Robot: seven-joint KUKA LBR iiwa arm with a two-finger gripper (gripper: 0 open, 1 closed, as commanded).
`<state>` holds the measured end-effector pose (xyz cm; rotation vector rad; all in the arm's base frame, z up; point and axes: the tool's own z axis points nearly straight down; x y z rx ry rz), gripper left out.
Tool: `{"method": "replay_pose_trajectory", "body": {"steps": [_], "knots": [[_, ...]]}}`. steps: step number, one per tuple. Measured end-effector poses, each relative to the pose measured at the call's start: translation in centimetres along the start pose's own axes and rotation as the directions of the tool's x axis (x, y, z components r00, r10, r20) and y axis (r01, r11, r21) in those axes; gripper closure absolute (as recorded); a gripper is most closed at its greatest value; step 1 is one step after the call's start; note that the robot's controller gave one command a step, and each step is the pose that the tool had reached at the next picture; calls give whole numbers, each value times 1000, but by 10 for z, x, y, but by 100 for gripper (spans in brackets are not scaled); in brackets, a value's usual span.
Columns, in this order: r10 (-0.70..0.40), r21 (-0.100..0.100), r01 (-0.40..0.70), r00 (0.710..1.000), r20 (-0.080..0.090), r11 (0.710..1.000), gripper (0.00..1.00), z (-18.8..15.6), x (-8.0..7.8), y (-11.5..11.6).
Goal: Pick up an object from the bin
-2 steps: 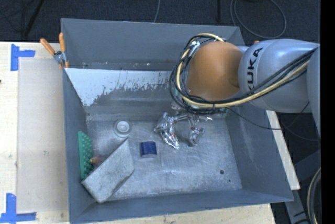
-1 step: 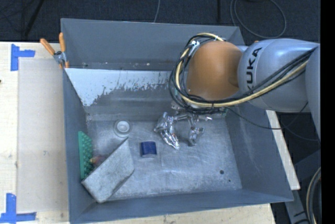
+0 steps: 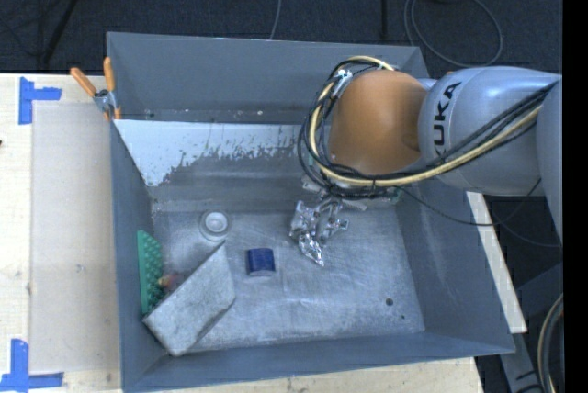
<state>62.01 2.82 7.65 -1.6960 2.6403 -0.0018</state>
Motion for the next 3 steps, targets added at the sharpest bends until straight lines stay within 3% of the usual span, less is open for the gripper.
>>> {"method": "replay_pose_trajectory", "body": {"steps": [1,3], "knots": [[5,4,-5,1000,3,1000,100,-98,-2,-2],[17,-1,-17,1000,1,1000,100,-122,-4,-2]]}}
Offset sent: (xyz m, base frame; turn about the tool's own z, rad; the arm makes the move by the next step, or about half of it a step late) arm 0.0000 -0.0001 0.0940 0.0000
